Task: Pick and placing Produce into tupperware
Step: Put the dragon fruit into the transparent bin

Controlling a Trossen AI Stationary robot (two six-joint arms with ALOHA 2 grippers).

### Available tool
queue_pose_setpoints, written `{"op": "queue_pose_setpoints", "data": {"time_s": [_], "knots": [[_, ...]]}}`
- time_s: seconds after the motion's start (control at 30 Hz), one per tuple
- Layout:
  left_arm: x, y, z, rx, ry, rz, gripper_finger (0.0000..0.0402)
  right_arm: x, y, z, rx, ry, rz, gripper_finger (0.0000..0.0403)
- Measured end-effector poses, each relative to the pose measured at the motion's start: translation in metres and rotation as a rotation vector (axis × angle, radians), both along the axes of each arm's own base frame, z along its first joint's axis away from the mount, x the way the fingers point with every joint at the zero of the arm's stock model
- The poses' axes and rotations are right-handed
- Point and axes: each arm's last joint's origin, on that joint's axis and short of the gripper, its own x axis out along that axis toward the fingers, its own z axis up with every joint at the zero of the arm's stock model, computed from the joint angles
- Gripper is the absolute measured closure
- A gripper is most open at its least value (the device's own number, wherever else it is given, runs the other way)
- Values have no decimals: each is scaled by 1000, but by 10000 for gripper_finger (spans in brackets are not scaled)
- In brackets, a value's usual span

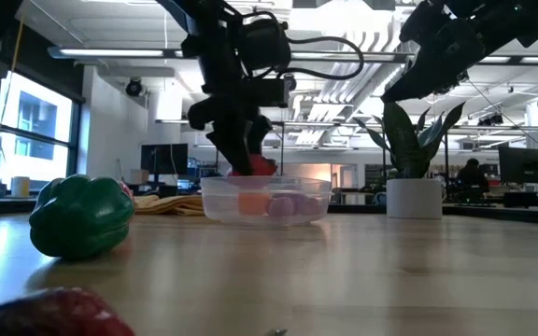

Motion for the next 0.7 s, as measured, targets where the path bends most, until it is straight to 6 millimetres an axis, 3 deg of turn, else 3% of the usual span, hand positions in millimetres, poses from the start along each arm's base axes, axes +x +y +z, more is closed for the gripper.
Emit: {"op": "queue_pose_setpoints", "data": {"time_s": [0.57,0.7], "knots": [[3,-7,-22,-17,38,-6,172,0,0,0,0,-1,0,357],[4,-7,-20,-13,18,-7,172,0,0,0,0,0,1,357]]}}
